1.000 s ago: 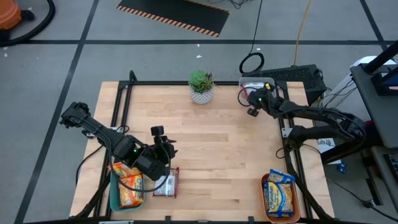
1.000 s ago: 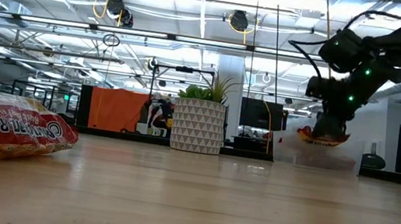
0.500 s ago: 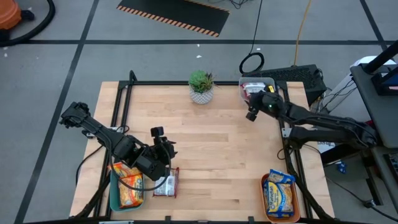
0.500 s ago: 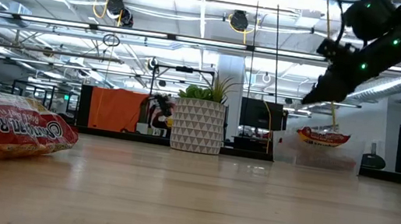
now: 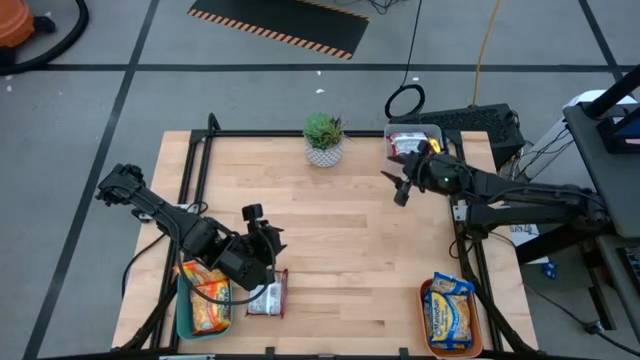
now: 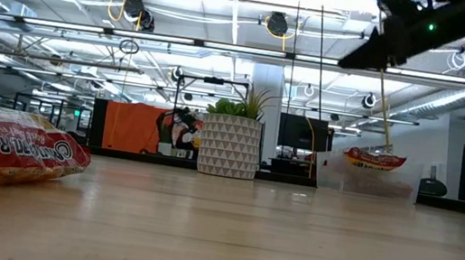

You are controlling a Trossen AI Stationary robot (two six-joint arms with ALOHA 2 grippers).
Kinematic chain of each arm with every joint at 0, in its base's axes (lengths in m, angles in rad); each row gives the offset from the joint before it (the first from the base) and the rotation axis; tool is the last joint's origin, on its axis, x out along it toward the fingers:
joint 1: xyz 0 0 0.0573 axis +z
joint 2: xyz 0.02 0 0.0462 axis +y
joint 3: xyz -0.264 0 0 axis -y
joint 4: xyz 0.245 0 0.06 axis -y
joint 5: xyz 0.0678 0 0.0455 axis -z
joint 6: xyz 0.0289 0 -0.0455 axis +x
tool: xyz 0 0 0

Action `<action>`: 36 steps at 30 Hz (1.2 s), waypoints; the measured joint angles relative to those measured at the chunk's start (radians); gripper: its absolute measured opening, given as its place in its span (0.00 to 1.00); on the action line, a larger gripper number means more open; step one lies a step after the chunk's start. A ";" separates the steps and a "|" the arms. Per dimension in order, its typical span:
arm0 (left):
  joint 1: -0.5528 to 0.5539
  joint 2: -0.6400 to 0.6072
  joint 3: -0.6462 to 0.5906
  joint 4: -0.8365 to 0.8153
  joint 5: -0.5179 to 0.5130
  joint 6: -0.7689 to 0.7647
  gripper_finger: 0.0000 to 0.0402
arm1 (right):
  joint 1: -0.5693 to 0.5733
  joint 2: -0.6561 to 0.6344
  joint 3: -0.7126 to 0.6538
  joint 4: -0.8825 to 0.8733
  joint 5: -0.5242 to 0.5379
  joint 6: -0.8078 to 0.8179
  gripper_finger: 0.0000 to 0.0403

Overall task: Sort Maruchan noodles
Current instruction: Put the red noodle pack into the transparent bin

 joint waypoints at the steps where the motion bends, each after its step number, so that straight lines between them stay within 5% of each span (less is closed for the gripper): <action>1: -0.004 0.000 0.000 0.001 -0.001 0.000 0.44 | 0.009 0.000 0.013 0.000 0.001 0.013 0.49; 8: -0.075 0.058 0.001 0.023 0.018 -0.043 0.44 | 0.074 0.000 0.048 -0.003 0.004 0.032 0.49; 18: -0.205 0.326 0.001 0.025 0.322 -0.255 0.44 | 0.094 0.000 0.048 -0.007 0.004 0.052 0.49; 26: -0.291 0.477 0.001 0.016 0.345 -0.347 0.44 | 0.094 0.000 0.048 -0.007 0.004 0.082 0.49; 36: -0.352 0.481 0.001 -0.030 0.419 -0.578 0.44 | 0.094 0.000 0.048 -0.008 0.004 0.083 0.49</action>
